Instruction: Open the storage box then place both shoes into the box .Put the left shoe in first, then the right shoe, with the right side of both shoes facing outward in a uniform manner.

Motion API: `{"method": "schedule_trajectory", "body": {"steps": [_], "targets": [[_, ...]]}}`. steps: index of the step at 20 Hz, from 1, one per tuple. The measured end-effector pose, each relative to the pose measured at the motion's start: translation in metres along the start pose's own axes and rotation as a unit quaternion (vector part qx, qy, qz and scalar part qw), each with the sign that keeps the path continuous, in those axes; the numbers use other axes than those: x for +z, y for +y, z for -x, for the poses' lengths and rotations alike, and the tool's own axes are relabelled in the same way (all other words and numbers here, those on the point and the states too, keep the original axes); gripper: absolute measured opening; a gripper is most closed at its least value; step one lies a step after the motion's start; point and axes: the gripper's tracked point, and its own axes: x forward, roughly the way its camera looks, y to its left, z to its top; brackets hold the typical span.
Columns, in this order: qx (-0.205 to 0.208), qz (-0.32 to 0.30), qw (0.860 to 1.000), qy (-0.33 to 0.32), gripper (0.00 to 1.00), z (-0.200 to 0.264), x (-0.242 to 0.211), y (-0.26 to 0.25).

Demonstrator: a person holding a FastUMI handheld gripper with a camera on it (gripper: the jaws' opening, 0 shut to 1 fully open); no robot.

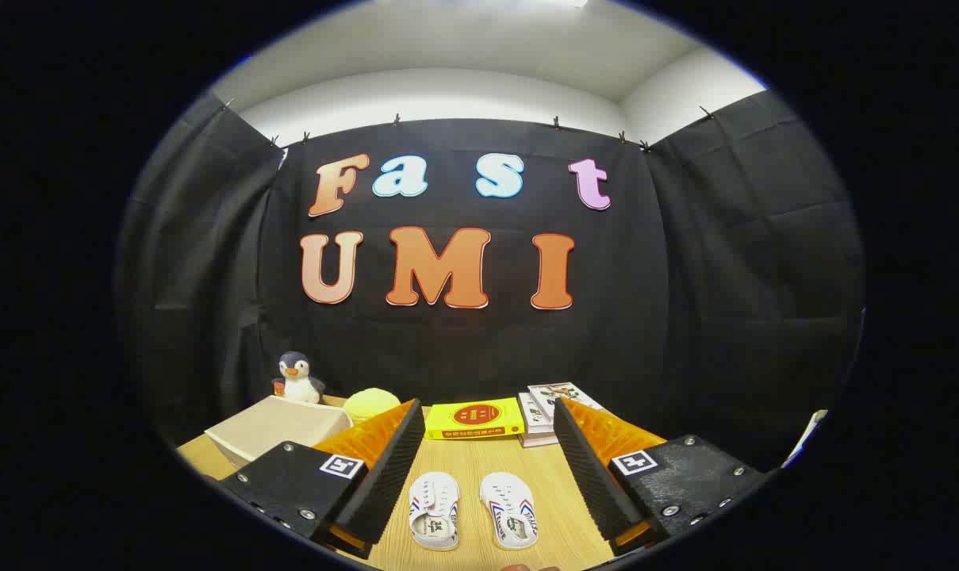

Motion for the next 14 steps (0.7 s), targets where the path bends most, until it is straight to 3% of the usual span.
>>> {"method": "schedule_trajectory", "body": {"steps": [14], "targets": [[0.009,0.024,0.999,0.022,0.98,0.0,-0.012,0.01]]}}
